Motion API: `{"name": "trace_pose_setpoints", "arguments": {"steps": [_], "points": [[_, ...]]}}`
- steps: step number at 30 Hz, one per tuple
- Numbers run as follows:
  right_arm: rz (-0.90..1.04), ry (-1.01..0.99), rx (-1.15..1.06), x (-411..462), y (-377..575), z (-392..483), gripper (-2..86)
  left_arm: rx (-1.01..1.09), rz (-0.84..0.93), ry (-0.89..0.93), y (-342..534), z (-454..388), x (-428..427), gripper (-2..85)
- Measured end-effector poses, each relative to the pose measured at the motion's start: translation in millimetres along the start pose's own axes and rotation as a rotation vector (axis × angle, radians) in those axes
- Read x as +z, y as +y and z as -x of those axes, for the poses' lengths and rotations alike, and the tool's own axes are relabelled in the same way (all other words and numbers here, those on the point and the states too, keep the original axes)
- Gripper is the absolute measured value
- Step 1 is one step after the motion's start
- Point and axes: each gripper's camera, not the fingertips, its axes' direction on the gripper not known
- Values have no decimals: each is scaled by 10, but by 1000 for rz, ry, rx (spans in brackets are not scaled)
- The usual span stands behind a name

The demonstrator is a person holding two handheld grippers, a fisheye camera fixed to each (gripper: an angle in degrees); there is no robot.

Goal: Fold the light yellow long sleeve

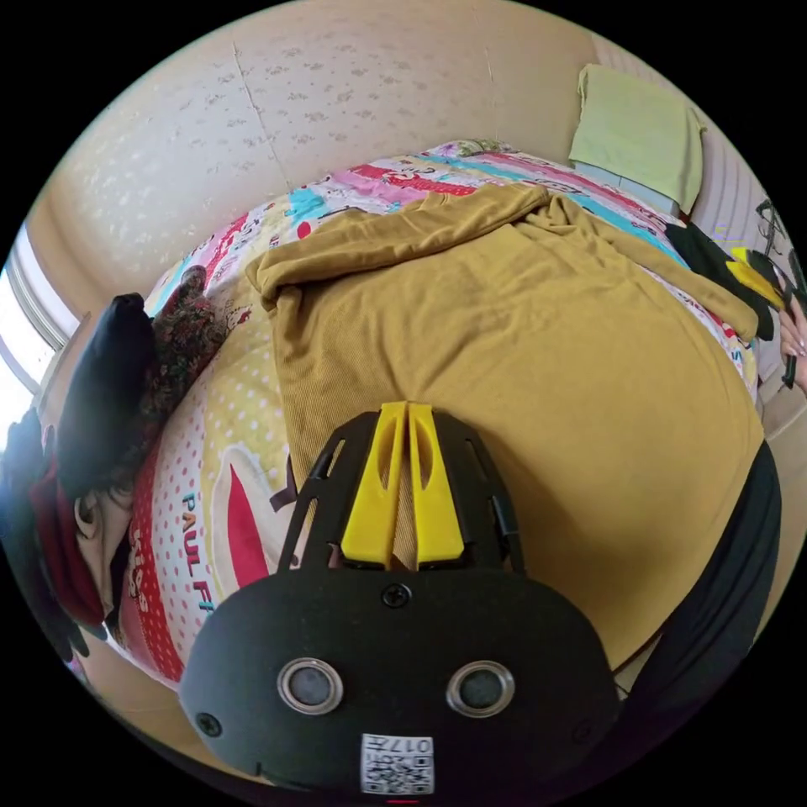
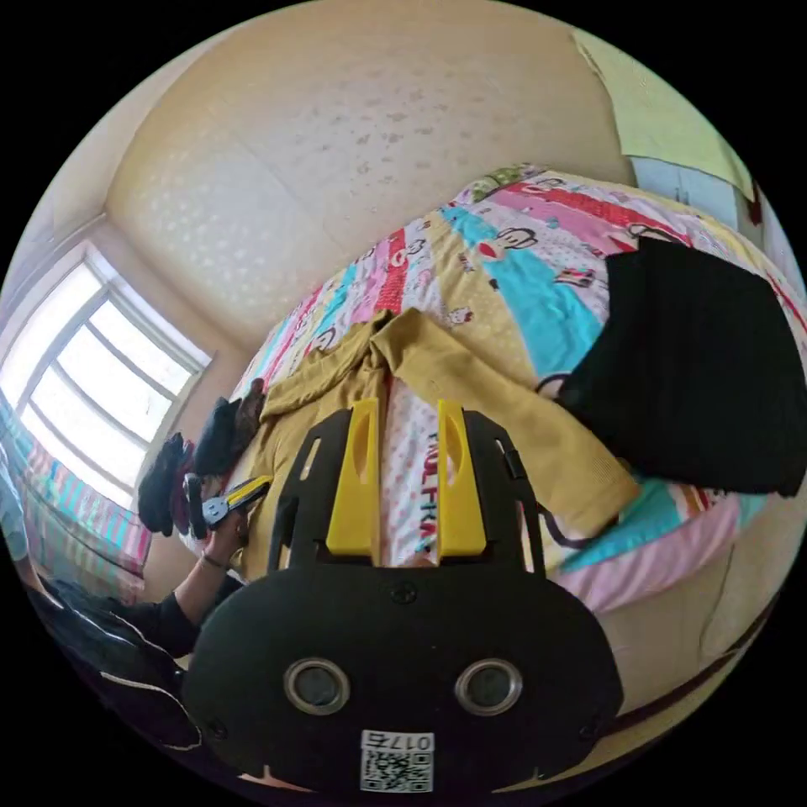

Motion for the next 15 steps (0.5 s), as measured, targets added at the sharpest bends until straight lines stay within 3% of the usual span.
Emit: {"name": "trace_pose_setpoints", "arguments": {"steps": [3, 7, 11, 15], "points": [[-102, -95, 196, -454, 277, -631, 122, -4, -2, 14, 15, 9, 36, -4], [-97, -205, 235, -521, 491, -960, 127, -49, 6, 113, 25, 172, 85, -4], [-213, -117, 129, -585, 472, -930, 121, -73, 3, 168, 45, 261, 103, -4], [-105, -75, 199, -413, 128, -1095, 98, -61, 1, 139, 50, 214, 92, -5]]}}
